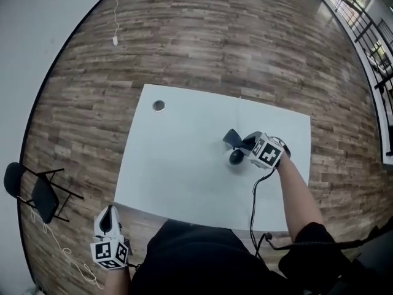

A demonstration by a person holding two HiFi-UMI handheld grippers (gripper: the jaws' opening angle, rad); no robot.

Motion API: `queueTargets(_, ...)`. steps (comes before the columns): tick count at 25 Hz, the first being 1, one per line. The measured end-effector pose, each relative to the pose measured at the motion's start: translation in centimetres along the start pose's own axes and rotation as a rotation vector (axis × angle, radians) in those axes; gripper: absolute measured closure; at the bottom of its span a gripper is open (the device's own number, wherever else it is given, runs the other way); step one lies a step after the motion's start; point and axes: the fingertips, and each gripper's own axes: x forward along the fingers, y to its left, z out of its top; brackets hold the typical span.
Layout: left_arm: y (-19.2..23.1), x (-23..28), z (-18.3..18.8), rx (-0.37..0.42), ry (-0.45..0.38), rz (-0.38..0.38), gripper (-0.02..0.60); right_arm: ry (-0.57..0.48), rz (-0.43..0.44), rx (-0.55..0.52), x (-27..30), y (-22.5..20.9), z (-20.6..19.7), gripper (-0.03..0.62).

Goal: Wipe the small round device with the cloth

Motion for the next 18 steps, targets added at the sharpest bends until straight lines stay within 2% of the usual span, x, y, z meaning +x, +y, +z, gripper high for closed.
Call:
queueTargets(2, 0.0, -0.4, -0.8, -0.017, 0.009, 0.010, 0.574, -0.020, 0.017, 0.011, -0.3, 0.0, 0.6, 0.520)
queueTargets(5, -0.3, -0.5, -1.4, -0.033, 0.012, 0.008, 0.574, 0.039, -0.011, -0.073, -0.7, 0.4, 0.4, 0.520)
queueTargets(7, -0.3, -0.3, -1.4, -0.036, 0.009, 0.002, 0.574, 0.071, -0.029, -0.092, -0.9, 0.7, -0.1, 0.520)
queueTargets(18, -2.0, 3.2, 0.6, -0.002, -0.011, -0.097, 0.574, 0.121, 0.000, -0.004, -0.9, 4.6, -4.5, 0.520)
